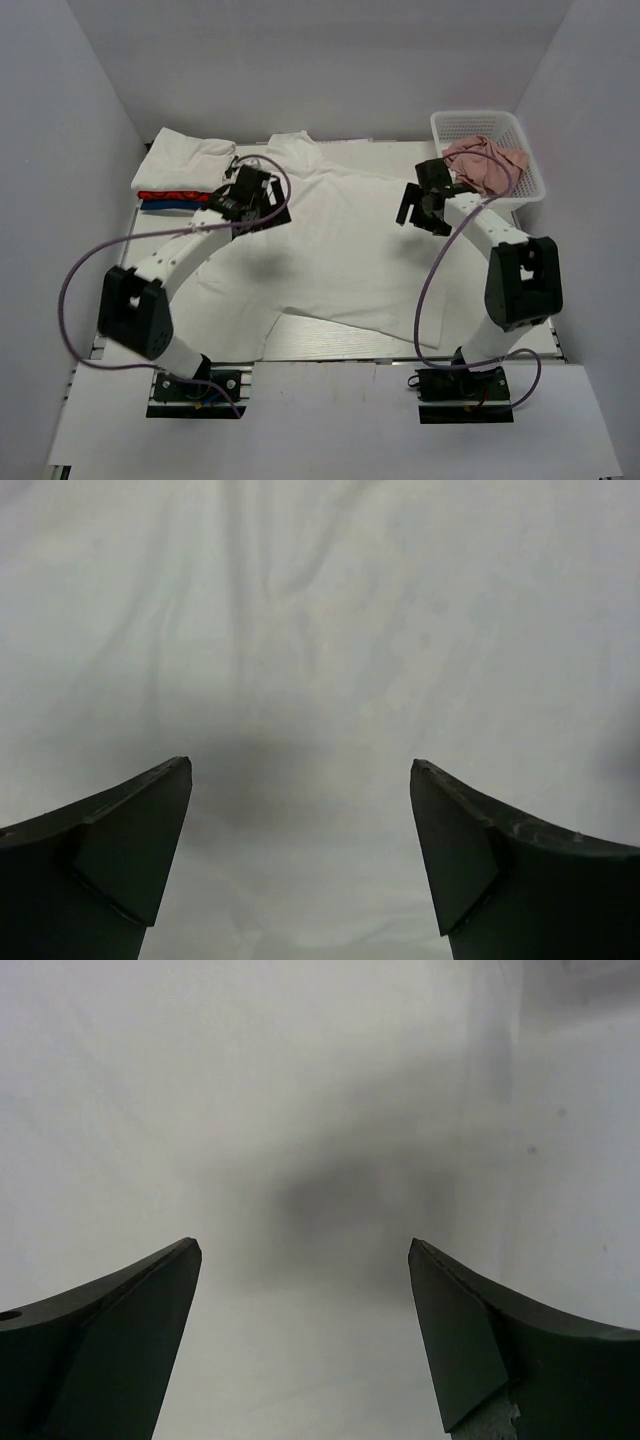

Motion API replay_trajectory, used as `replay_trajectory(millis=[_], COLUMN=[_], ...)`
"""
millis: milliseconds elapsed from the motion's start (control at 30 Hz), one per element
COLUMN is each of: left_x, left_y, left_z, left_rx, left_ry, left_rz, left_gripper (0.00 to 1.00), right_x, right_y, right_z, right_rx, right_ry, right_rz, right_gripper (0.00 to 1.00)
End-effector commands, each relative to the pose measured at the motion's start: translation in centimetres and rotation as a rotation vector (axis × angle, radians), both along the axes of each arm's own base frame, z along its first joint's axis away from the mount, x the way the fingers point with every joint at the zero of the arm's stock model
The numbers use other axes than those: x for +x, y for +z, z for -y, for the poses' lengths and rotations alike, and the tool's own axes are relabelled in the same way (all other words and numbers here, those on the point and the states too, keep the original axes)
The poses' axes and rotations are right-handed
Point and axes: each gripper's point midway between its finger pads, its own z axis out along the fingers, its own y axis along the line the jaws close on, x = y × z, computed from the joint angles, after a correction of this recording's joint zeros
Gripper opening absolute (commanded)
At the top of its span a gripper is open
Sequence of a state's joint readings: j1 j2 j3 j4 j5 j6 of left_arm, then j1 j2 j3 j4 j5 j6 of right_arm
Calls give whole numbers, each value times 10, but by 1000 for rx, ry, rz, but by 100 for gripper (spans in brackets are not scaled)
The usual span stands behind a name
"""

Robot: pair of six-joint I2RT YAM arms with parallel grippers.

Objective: Fold and stack the t-shirts

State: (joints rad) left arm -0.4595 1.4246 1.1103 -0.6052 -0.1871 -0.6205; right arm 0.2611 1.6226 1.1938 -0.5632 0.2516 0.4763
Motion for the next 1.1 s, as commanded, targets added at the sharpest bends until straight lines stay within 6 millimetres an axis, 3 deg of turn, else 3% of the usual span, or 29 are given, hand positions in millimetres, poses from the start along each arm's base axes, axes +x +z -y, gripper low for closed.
replay_trajectory(millis=[0, 33, 67, 100, 133, 167, 233, 267, 300, 333, 367, 433, 533, 600, 667, 700, 733, 767, 833, 933, 1000, 1067], left_x=[63, 76, 87, 107, 116, 125, 147, 158, 165, 171, 177, 183, 193, 200, 207, 207, 207, 210, 214, 224, 228, 237], left_y=[1, -29, -35, -25, -31, -52, -47, -43, -52, -54, -54, -71, -83, -105, -102, -111, -111, -114, -123, -120, -128, -124], left_z=[-9, -15, -18, -16, -22, -22, -23, -29, -31, -30, -32, -36, -38, -40, -39, -37, -34, -32, -30, -20, -14, -7], left_rx=[133, 173, 189, 177, 189, 205, 215, 229, 231, 235, 228, 234, 240, 240, 215, 210, 199, 191, 165, 126, 104, 77], left_ry=[22, 45, 47, 61, 73, 60, 66, 79, 88, 78, 71, 78, 85, 93, 88, 81, 72, 67, 56, 32, 15, 10], left_rz=[47, -22, -40, -15, -30, -69, -38, -21, -26, -12, -2, -21, -40, -80, -72, -86, -88, -84, -93, -76, -81, -61], left_gripper=[100, 100, 100, 100, 100, 100, 100, 100, 100, 100, 100, 100, 100, 100, 100, 100, 100, 100, 100, 100, 100, 100], right_x=[29, 32, 42, 51, 62, 63, 85, 86, 103, 106, 103, 117, 123, 130, 142, 144, 143, 166, 183, 216, 222, 244], right_y=[-7, -19, -26, -31, -35, -50, -38, -60, -48, -51, -68, -64, -78, -94, -96, -98, -123, -104, -110, -92, -88, -78], right_z=[-7, -4, -1, -1, -1, -5, -14, -16, -23, -24, -22, -20, -20, -18, -18, -17, -17, -22, -23, -31, -34, -35], right_rx=[-18, -47, -81, -99, -103, -103, -83, -94, -76, -80, -99, -113, -131, -155, -161, -168, -180, -166, -178, -159, -126, -104], right_ry=[17, 10, -4, -7, -13, -2, 11, 23, 30, 36, 37, 25, 44, 55, 55, 63, 67, 66, 83, 112, 132, 126], right_rz=[5, -27, -38, -56, -59, -98, -58, -103, -60, -64, -110, -87, -110, -128, -113, -120, -164, -102, -87, 40, 72, 167], right_gripper=[90, 90, 90, 90, 90, 90, 90, 90, 90, 90, 90, 90, 90, 90, 90, 90, 90, 90, 90, 90, 90, 90])
